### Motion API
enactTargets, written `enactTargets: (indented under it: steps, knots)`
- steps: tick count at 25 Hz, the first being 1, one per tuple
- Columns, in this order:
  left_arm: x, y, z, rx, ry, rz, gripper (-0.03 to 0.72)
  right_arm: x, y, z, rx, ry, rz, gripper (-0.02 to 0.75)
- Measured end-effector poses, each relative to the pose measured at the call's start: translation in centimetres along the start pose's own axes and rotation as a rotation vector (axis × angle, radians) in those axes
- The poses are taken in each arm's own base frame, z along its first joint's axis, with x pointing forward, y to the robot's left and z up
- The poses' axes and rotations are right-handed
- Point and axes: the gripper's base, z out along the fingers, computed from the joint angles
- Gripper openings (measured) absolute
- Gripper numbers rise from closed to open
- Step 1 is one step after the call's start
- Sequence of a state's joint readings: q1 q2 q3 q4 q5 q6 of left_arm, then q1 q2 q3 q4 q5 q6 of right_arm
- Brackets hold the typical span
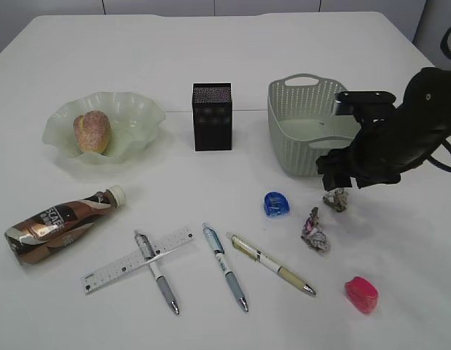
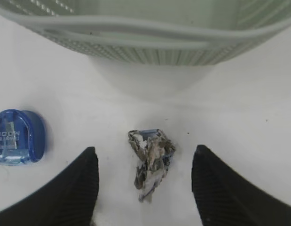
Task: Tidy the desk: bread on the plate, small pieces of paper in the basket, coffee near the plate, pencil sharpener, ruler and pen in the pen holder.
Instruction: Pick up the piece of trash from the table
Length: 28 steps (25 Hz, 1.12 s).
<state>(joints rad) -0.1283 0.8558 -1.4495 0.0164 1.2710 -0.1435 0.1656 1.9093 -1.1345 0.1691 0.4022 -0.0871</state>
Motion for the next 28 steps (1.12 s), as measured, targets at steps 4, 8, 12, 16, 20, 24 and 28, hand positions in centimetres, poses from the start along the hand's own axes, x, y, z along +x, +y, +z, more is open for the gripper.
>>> enactTargets:
  steps: [4,8,12,16,20,24,28]
  knots:
    - [0.0,-0.2,0.0,0.023,0.003,-0.009,0.559,0.0,0.0,1.3,0.0,0.037,-0.001,0.488]
    - [0.0,-0.3,0.0,0.031,0.004,-0.011,0.559,0.3,-0.1,2.2,-0.001,0.07,0.0,0.488]
    - [0.0,-0.3,0.0,0.034,0.005,-0.012,0.559,0.8,-0.2,3.1,0.002,0.101,-0.002,0.488]
    - [0.0,-0.3,0.0,0.034,0.005,-0.012,0.559,1.1,-0.3,3.6,0.007,0.117,-0.011,0.488]
    - [0.0,-0.3,0.0,0.034,0.005,-0.013,0.559,0.9,-0.3,3.7,0.01,0.1,-0.013,0.487]
    - [0.0,-0.3,0.0,0.035,0.005,-0.013,0.559,0.8,-0.3,3.7,0.012,0.084,-0.015,0.487]
    - [0.0,-0.3,0.0,0.035,0.005,-0.013,0.559,0.8,-0.3,3.7,0.012,0.084,-0.015,0.487]
